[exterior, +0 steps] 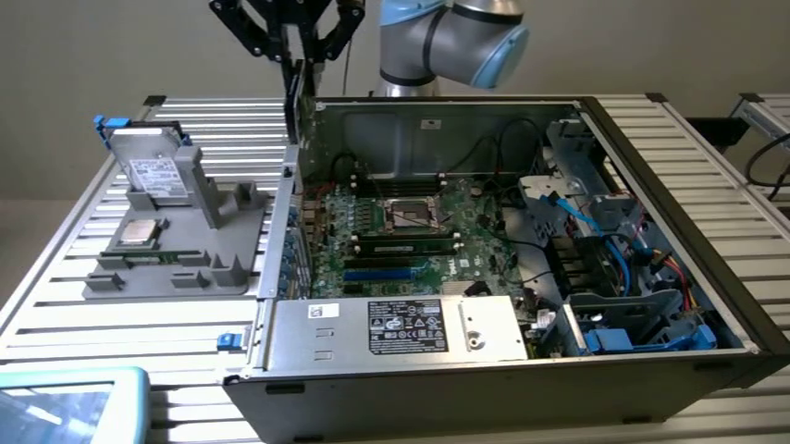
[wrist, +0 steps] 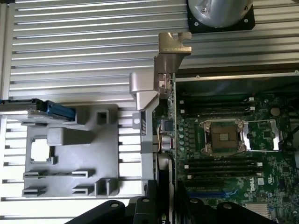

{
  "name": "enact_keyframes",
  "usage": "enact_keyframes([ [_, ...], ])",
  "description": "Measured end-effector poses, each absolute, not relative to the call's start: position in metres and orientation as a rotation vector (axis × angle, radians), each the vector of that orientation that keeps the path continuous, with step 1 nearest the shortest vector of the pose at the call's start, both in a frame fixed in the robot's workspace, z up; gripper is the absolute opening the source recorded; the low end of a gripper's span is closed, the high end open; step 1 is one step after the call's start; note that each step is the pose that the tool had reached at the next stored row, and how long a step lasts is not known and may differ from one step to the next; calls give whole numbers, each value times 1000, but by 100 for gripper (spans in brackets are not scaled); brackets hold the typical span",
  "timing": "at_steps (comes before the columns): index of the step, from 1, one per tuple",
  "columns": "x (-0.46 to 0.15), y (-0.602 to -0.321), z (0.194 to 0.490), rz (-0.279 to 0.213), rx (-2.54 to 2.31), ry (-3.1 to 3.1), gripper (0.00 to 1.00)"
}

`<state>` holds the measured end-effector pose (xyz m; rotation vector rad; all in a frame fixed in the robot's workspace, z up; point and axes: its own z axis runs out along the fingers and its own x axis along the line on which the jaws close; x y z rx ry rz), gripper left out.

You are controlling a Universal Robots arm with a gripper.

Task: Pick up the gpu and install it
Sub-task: 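Pick up the gpu and move the gpu toward the slot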

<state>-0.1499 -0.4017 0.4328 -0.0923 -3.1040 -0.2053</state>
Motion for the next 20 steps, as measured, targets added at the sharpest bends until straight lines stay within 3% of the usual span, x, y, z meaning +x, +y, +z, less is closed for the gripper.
enact_keyframes([
  [20,-80,-412,433,-239,-93,-3087,27],
])
